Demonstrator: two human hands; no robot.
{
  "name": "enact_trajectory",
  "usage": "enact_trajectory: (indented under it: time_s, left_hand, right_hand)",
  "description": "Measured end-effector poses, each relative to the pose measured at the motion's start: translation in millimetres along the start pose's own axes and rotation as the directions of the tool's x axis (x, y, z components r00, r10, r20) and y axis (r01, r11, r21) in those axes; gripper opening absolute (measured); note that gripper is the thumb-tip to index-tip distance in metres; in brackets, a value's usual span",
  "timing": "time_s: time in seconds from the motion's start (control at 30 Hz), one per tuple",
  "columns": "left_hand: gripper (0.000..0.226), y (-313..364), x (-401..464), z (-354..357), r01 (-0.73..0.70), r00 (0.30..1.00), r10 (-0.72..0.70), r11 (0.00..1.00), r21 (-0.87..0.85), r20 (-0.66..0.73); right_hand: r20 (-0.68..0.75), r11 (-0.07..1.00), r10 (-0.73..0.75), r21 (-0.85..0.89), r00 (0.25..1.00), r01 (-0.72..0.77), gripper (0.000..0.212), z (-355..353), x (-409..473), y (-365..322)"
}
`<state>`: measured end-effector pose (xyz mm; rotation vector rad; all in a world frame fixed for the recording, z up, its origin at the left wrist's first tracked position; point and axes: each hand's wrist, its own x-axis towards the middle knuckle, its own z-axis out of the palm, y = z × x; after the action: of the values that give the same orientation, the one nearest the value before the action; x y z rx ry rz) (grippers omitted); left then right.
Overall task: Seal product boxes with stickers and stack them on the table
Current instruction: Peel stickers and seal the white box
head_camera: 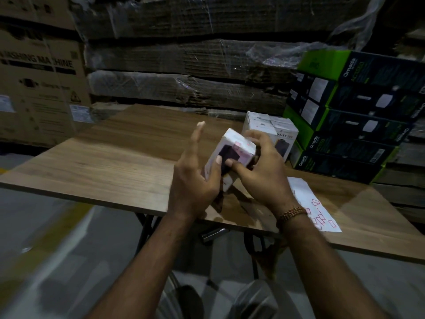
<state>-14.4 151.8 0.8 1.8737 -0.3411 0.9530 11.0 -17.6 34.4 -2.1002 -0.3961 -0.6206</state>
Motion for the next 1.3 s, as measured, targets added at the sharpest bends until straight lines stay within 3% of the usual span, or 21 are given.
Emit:
enact_trajectory:
  time_s: [0.13, 0.23, 0.3, 0.4, 0.57, 0.7, 0.9, 1.13, 1.3]
  left_hand:
    - [0.081, -7.9, 4.2, 1.0, 0.161, 0.987, -0.16, 0.986, -0.053, 0.019]
    - [0.09, -21.8, 5.5, 1.9, 0.3, 0.948, -0.276, 0.942, -0.152, 0.159]
    - [0.096, -26.5, 6.6, 1.4, 0.388, 0.903, -0.334, 0.904, -0.179, 0.27]
    - [0.083, -26.8, 8.3, 0.6, 0.42, 0.879, -0.344, 0.885, -0.198, 0.33]
    - [0.063, -26.1, 9.6, -3.7, 0.426, 0.892, -0.345, 0.858, -0.286, 0.293]
    - [0.054, -27.9, 9.6, -4.9, 0.379, 0.91, -0.299, 0.882, -0.281, 0.288]
    - [0.059, -24.5, 7.7, -5.8, 0.33, 0.929, -0.245, 0.888, -0.321, 0.277]
    - [0.067, -14.0, 1.9, -3.7, 0.164, 0.974, -0.118, 0.957, -0.238, 0.195]
    - [0.084, -18.0, 2.0, -0.5, 0.195, 0.97, -0.152, 0.953, -0.233, 0.188]
  right_hand:
    - [-0.058, 0.971, 0.104, 0.223, 0.993, -0.088, 0.069, 1.8, -6.8, 5.9]
    - [0.005, 0.877, 0.228, 0.432, 0.974, -0.208, 0.06, 4.1, -13.3, 8.2]
    - [0.036, 0.824, 0.283, 0.502, 0.959, -0.262, 0.054, 7.5, -15.6, 11.8]
    - [0.039, 0.791, 0.318, 0.54, 0.947, -0.288, 0.053, 10.1, -16.9, 11.8]
    - [-0.004, 0.871, 0.326, 0.39, 0.945, -0.299, 0.07, 6.3, -19.1, 15.9]
    - [0.036, 0.938, 0.279, 0.204, 0.96, -0.281, 0.071, 3.2, -22.9, 17.1]
    - [0.013, 0.978, 0.207, -0.042, 0.978, -0.206, 0.064, 11.0, -28.3, 20.8]
    - [0.051, 0.985, 0.12, -0.129, 0.991, -0.113, 0.077, 12.8, -33.0, 34.4]
    - [0.079, 0.989, 0.135, -0.066, 0.988, -0.13, 0.089, 16.0, -35.1, 39.2]
